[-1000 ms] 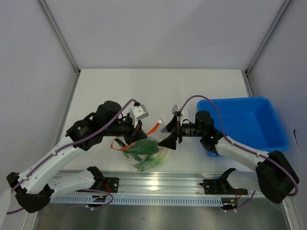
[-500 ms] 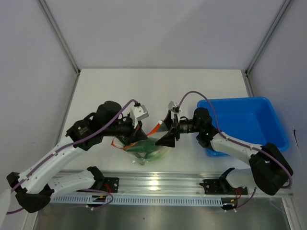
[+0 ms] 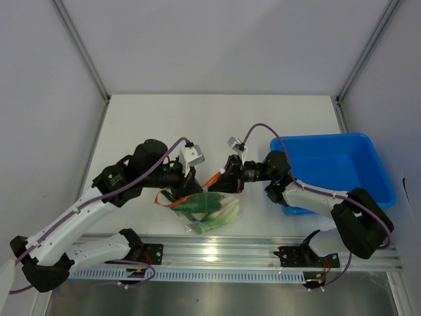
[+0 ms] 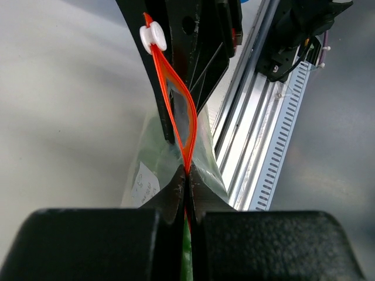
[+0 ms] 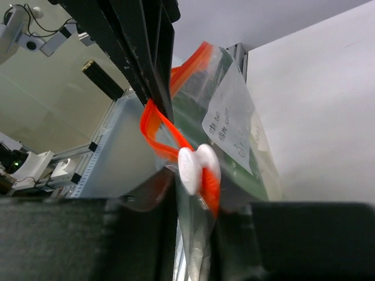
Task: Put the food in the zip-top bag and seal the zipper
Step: Zip the zipper food storage bag at the center of the board.
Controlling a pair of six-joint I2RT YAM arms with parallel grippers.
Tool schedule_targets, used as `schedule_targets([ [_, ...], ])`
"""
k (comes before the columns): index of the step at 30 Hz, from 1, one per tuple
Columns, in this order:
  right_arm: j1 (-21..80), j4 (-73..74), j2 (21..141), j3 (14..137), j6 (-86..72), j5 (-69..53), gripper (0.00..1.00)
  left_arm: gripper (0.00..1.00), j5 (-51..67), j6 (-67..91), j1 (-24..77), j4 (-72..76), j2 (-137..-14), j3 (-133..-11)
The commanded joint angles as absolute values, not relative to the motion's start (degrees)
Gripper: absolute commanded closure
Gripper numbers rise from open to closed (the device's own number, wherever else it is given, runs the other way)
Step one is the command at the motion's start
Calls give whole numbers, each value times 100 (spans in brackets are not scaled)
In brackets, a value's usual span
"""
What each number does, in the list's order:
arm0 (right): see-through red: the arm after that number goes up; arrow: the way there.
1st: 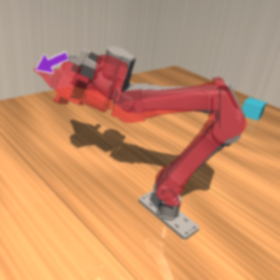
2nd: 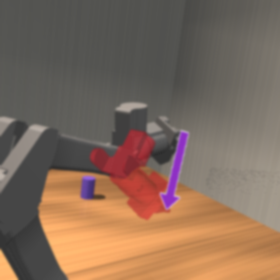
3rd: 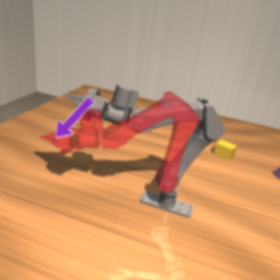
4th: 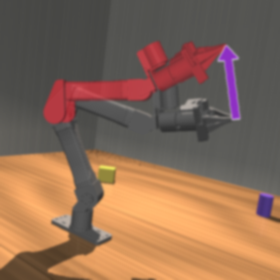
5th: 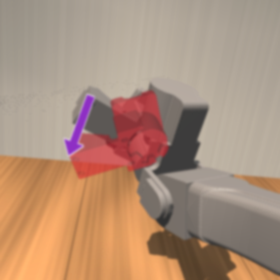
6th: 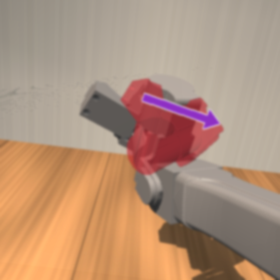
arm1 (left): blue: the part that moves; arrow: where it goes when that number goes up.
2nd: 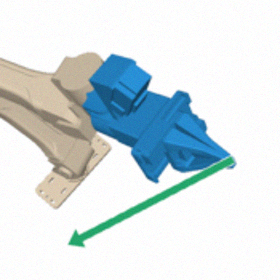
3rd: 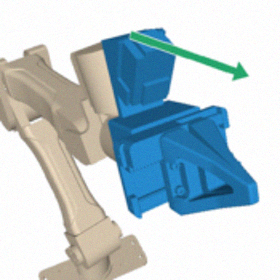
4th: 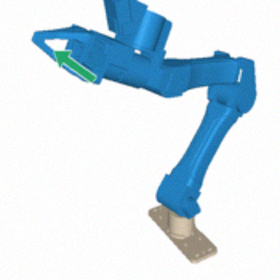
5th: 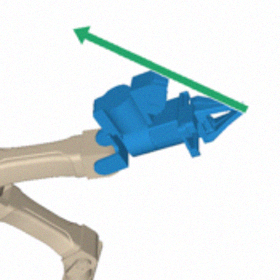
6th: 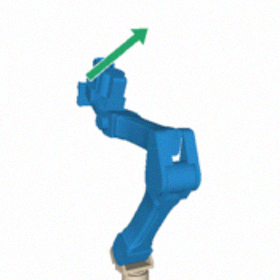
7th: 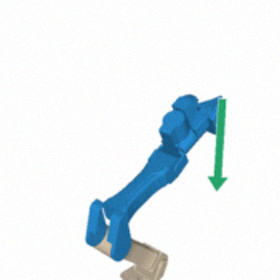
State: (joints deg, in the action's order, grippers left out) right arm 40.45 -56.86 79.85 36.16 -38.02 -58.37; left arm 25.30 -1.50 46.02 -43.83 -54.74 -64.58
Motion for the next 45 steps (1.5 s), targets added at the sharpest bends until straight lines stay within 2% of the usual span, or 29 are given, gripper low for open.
schedule_targets([
  [1,3964,-6126,7989,3744,-3937,-5792,91,99,2637,-167,4632,-3973,-5388,-6486],
  [2,3946,-6048,7989,3762,-3964,-5775,100,99,2611,-167,4632,-3990,-5388,-6460],
  [7,3902,-5582,7902,3780,-3798,-5643,100,99,2224,-79,4623,-4061,-5370,-6390],
  [9,3911,-5441,7779,3709,-3578,-5537,100,84,2127,-44,4614,-3999,-5353,-6389],
  [10,3929,-5380,7770,3709,-3551,-5528,100,58,2075,-53,4606,-3982,-5361,-6398],
  [12,3964,-5326,7735,3700,-3481,-5502,100,50,2126,-44,4605,-3877,-5344,-6477],
  [13,3990,-5300,7752,3709,-3472,-5519,100,40,2170,-53,4605,-3824,-5335,-6495],
  [15,4034,-5274,7734,3709,-3454,-5546,100,29,2206,114,4605,-3701,-5361,-6608],
  [16,4052,-5239,7734,3718,-3454,-5537,100,20,2223,123,4605,-3674,-5422,-6644],
  [18,4122,-5186,7752,3735,-3437,-5537,100,14,2320,149,4605,-3552,-5519,-6767],
  [21,4227,-5010,7726,3779,-3279,-5581,100,14,2277,228,4605,-3428,-5835,-6969],
  [24,4350,-4773,7691,3841,-3015,-5686,100,23,2521,298,4544,-3244,-6160,-7224],
  [25,4385,-4668,7682,3850,-2954,-5687,100,34,2618,342,4518,-3182,-6248,-7320],
  [28,4456,-4387,7577,3885,-2620,-5625,100,56,3152,562,4290,-3234,-6600,-7628],
  [31,4465,-4298,7506,3876,-2558,-5581,100,58,3585,589,4175,-3287,-6785,-7629],
  [35,4465,-4096,7392,3894,-2400,-5502,100,55,4095,659,4061,-3261,-6882,-7568],
  [38,4456,-4034,7348,3902,-2382,-5449,100,62,4306,685,4052,-3261,-6952,-7550],
  [45,4421,-3981,7313,3902,-2373,-5379,100,65,4729,773,4025,-3094,-6838,-7322],
])
